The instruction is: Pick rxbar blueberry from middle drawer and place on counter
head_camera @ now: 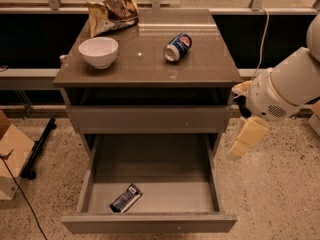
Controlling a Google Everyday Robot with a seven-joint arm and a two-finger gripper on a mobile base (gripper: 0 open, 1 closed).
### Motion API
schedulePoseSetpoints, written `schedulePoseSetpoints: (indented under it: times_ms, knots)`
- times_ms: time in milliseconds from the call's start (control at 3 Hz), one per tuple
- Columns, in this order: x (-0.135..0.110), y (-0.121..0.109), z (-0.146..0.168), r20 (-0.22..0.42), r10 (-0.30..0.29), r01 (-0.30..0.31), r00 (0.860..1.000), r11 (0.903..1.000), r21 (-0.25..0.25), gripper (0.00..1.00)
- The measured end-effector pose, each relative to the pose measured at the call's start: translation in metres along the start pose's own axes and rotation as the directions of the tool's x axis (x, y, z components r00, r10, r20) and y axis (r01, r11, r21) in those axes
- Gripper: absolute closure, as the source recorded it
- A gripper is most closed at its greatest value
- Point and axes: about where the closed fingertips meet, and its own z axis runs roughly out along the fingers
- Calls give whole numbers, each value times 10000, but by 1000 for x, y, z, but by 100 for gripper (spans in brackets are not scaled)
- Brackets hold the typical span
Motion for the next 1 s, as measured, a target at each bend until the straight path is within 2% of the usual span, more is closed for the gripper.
schedulePoseSetpoints:
  times_ms: [667, 1000]
  knots:
    - [-3, 30, 93, 1013, 324, -225, 9943, 9950, -974, 0]
    - [-4, 49, 156, 1745, 725, -398, 9820, 9821, -1841, 0]
